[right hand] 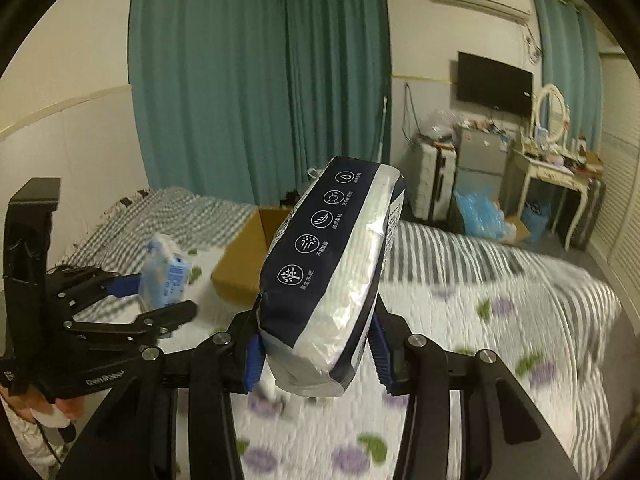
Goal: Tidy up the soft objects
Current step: 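Carry the tissue pack and pad pack into the box and open both tools, then grasp the white mesh sock with the left tool while the right tool grasps the white cloth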
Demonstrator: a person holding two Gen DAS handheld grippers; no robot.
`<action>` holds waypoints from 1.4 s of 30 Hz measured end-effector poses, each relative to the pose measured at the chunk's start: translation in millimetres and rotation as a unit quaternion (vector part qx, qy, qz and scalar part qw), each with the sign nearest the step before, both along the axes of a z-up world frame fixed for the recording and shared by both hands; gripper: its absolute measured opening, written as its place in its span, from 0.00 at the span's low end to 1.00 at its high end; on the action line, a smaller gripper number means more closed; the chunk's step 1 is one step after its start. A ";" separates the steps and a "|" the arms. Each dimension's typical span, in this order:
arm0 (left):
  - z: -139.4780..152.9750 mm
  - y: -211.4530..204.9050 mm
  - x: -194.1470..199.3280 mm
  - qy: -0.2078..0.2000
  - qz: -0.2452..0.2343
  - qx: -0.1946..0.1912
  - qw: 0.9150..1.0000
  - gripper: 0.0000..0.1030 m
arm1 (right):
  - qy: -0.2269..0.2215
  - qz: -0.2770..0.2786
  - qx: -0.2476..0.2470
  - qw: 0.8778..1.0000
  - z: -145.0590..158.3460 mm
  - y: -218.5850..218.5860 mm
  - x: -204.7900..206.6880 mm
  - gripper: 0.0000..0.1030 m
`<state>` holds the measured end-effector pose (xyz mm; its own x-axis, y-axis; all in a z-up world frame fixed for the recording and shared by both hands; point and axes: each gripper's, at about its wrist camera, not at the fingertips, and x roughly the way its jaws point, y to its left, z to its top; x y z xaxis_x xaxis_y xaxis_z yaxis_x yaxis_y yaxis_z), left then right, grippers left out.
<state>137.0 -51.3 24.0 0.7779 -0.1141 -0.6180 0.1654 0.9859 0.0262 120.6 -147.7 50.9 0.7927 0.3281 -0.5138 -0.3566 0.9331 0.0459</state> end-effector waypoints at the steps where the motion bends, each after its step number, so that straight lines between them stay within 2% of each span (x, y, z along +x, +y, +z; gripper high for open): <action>1: 2.8 -0.5 12.4 -0.001 0.002 -0.001 1.000 0.51 | -0.002 0.006 0.001 1.000 2.6 3.5 13.7 0.42; 5: 5.3 0.8 54.3 0.008 0.003 -0.029 1.000 0.51 | 0.000 0.019 0.005 1.000 0.0 13.6 68.1 0.42; 7: -0.4 1.2 78.6 0.015 0.011 -0.027 0.999 0.51 | 0.002 0.026 0.006 1.000 -7.6 19.9 96.8 0.42; 12: -24.1 4.0 130.6 0.030 0.030 0.000 0.999 0.51 | 0.033 0.037 0.020 0.999 -39.6 33.6 160.8 0.42; 17: -48.4 14.5 167.5 0.041 0.027 -0.024 0.998 0.53 | 0.049 0.033 0.013 0.998 -73.4 44.8 200.9 0.42; 18: -51.5 17.9 172.8 0.045 0.022 -0.034 0.998 0.60 | 0.047 0.031 0.013 0.998 -77.6 45.7 206.0 0.42; 20: -53.9 20.1 177.5 0.044 0.027 -0.029 0.998 0.72 | 0.043 0.033 0.015 0.998 -82.6 44.3 210.6 0.45; 24: -51.5 16.4 175.0 0.024 0.029 0.004 0.999 0.74 | 0.029 0.021 0.012 0.999 -82.4 42.1 208.3 0.56; 25: -50.6 17.0 172.7 0.023 0.031 0.008 0.999 0.74 | 0.024 0.016 0.014 0.999 -79.4 40.7 205.6 0.65; 26: -48.9 17.1 169.1 0.024 0.030 0.011 0.999 0.74 | 0.021 0.011 0.016 1.000 -75.6 38.4 203.8 0.77; 27: -46.8 16.6 166.2 0.024 0.030 0.014 0.999 0.74 | 0.017 0.004 0.024 1.000 -68.1 32.9 200.8 0.80; 31: -26.5 15.4 142.3 0.008 0.031 0.042 0.999 0.74 | 0.007 -0.007 0.022 1.000 -39.0 24.7 178.8 0.83; 33: -12.2 18.9 126.6 -0.004 0.033 0.048 0.998 0.74 | -0.008 -0.011 0.010 1.000 -17.5 21.0 160.4 0.89; 35: 6.1 24.1 106.3 -0.018 0.035 0.043 0.998 0.75 | -0.017 -0.011 0.005 1.000 6.1 16.9 140.4 0.92; 36: 16.3 27.5 94.5 -0.025 0.037 0.039 0.998 0.83 | -0.017 -0.008 0.002 1.000 18.7 15.8 128.6 0.94; 38: 35.7 32.0 72.1 -0.041 0.042 0.032 0.998 0.89 | -0.024 -0.007 -0.005 1.000 39.1 14.7 107.0 0.99; 42: 71.0 37.4 28.3 -0.076 0.050 0.030 0.995 0.89 | -0.041 -0.008 -0.042 0.998 73.0 18.8 56.1 0.99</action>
